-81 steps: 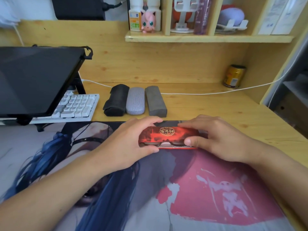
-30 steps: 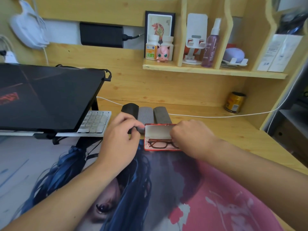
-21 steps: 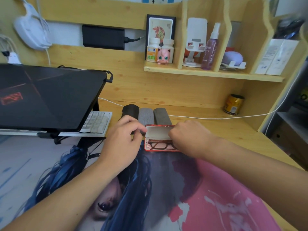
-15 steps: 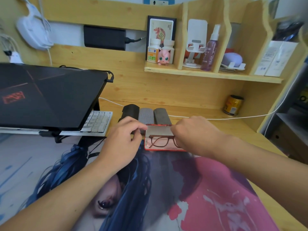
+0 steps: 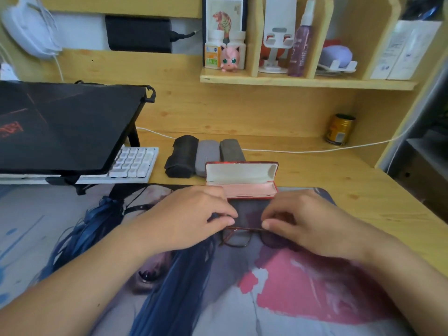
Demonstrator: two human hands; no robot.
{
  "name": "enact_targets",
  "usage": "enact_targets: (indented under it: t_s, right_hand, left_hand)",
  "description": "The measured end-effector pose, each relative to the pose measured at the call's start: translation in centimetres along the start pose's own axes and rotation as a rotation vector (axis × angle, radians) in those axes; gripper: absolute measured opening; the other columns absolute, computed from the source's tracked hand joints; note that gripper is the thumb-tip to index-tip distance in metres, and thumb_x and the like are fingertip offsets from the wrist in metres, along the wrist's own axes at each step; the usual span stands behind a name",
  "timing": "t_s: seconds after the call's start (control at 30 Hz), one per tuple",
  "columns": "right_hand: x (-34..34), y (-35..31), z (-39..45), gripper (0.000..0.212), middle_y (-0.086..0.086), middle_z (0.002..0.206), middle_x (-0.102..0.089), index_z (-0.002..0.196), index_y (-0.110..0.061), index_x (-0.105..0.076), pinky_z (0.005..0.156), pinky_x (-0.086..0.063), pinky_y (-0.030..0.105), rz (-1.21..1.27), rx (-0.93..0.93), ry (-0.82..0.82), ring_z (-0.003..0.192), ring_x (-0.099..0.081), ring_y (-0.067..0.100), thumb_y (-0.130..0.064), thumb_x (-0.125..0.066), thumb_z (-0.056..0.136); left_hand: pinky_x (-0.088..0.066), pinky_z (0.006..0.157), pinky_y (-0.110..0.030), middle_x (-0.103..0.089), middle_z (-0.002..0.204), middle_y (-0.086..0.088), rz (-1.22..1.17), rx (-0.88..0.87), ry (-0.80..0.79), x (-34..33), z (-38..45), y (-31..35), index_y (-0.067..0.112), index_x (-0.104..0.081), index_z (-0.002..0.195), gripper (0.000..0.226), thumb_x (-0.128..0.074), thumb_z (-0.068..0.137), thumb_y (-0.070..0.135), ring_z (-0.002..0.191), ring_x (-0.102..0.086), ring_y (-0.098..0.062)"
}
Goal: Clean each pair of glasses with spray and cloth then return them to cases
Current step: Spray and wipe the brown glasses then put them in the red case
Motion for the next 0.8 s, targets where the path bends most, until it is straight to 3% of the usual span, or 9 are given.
enact_targets:
  t_s: [0.13,0.23,0.33,0.5,0.67,0.8]
  right_hand:
    - [0.8,2.5,-0.7,0.01,-0.012,0.084,-0.067,0.091,-0.026,-0.075,0.076,-0.045,0.026,0.129,-0.101,0.132,0.081,-0.06,0.008,-0.023,-0.067,0.095]
    - [1.2,2.9,-1.0,0.012,-0.011,0.087,-0.07,0.09,-0.028,-0.078,0.074,-0.046,0.022,0.261,-0.14,0.058,0.079,-0.062,0.01,-0.017,-0.073,0.09]
    - [0.8,2.7,-1.1,0.014,-0.007,0.081,-0.068,0.089,-0.028,-0.079,0.064,-0.045,0.02,0.396,-0.149,-0.02,0.067,-0.059,0.006,-0.014,-0.077,0.087]
    - [0.3,2.3,-1.0,0.016,-0.013,0.079,-0.067,0.089,-0.029,-0.081,0.064,-0.039,0.01,0.289,-0.14,-0.082,0.071,-0.062,0.003,-0.014,-0.079,0.085]
    - [0.5,2.1,-1.1,0.014,-0.02,0.084,-0.065,0.087,-0.028,-0.08,0.065,-0.039,0.009,0.288,-0.147,-0.099,0.073,-0.062,0.002,-0.014,-0.078,0.085]
    - [0.6,2.2,-1.0,0.014,-0.021,0.084,-0.066,0.088,-0.027,-0.079,0.064,-0.04,0.009,0.283,-0.154,-0.099,0.072,-0.063,0.001,-0.014,-0.077,0.086]
  left_hand:
    - [-0.051,0.081,-0.032,-0.063,0.098,0.021,-0.019,0.005,0.036,-0.3,0.1,0.8,0.039,-0.075,0.109,0.02,-0.059,0.097,0.043,0.092,-0.058,0.0]
    - [-0.048,0.079,-0.025,-0.061,0.097,0.024,-0.01,0.012,-0.002,-0.6,0.0,1.3,0.04,-0.074,0.111,0.02,-0.061,0.096,0.043,0.091,-0.055,0.004]
    - [-0.049,0.085,-0.028,-0.061,0.1,0.022,0.003,0.023,-0.06,-0.9,0.0,1.4,0.038,-0.074,0.112,0.02,-0.061,0.097,0.039,0.094,-0.055,0.004]
    - [-0.043,0.083,-0.015,-0.062,0.097,0.019,-0.011,0.021,-0.072,-1.1,0.3,1.5,0.032,-0.075,0.113,0.02,-0.061,0.098,0.032,0.09,-0.053,0.003]
    - [-0.051,0.083,-0.033,-0.062,0.105,0.017,0.058,-0.025,-0.052,-1.6,0.1,1.9,0.035,-0.071,0.116,0.024,-0.052,0.101,0.032,0.097,-0.058,-0.005]
    - [-0.053,0.068,-0.038,-0.06,0.095,0.014,0.122,-0.069,0.049,-1.2,0.1,2.2,0.033,-0.068,0.097,0.027,-0.041,0.099,0.034,0.083,-0.059,-0.009]
Point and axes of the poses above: each hand's wrist, its own z-axis towards the middle knuckle, its own x-axis out of the back of the hand, y = z × x, the point moved 1 cm from there along z, towards the middle knuckle
